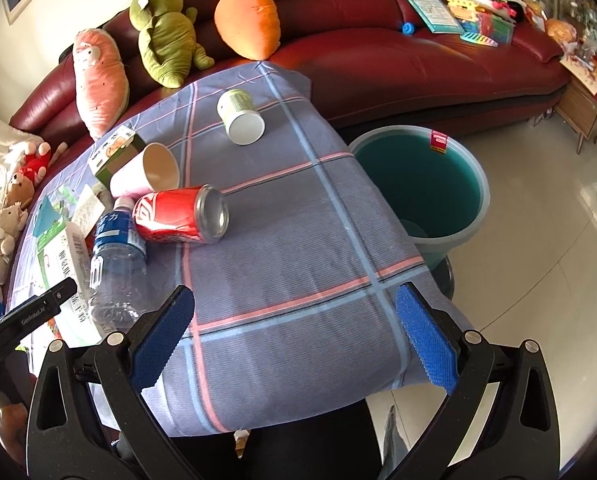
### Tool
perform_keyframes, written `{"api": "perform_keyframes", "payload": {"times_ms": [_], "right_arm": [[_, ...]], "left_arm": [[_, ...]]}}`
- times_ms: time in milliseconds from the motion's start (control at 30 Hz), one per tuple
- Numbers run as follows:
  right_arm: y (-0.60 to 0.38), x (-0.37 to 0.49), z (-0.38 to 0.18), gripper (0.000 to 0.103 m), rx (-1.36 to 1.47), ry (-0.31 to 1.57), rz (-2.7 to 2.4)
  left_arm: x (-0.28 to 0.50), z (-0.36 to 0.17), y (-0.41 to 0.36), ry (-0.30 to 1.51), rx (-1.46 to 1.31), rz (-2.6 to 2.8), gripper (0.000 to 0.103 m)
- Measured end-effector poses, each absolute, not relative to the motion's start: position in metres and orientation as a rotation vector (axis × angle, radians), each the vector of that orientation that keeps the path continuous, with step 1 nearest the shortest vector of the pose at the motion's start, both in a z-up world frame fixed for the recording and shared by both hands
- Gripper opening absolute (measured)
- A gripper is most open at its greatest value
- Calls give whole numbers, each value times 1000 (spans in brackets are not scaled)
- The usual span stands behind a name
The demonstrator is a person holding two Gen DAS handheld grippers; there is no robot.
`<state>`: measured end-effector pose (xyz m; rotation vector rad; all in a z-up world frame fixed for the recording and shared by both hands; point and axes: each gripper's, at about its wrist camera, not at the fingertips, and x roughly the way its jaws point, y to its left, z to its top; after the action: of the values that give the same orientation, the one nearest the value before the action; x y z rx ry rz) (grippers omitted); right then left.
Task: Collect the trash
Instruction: 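Grasp the green-white medicine box with the left tool while the right tool grasps the water bottle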
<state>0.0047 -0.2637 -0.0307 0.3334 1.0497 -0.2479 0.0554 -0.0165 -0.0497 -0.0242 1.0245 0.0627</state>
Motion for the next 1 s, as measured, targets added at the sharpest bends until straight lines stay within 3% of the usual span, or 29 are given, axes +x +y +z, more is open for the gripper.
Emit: {"api": "perform_keyframes", "payload": {"times_ms": [433,467,533,733,800,833,867,933,1000], "right_arm": [[-266,16,-42,97,344,1063,-198],[-264,18,-41,97,344,1067,-187],[-256,26,-41,97,343,1082,-148],[-222,54,-37,97,320,1138,11],[-210,66,-36,91,307,1163,58],[-205,71,-37,83,308,1178,84],[-199,78,-38,67,313,1198,111],[-187,91,-41,51,317,1238,158],[-175,103,-44,51,315,1271,190]], "left_arm": [[60,-85,-14,1123,-7,72,96],[57,-86,-10,1120,-8,70,95],[52,-89,-5,1112,-14,47,73],[45,-84,12,1080,-39,-12,73],[44,-80,20,1061,-66,-39,73],[46,-78,22,1057,-69,-46,73],[48,-78,25,1056,-76,-53,73],[53,-79,32,1061,-107,-69,73],[56,-83,35,1066,-121,-74,73]]}}
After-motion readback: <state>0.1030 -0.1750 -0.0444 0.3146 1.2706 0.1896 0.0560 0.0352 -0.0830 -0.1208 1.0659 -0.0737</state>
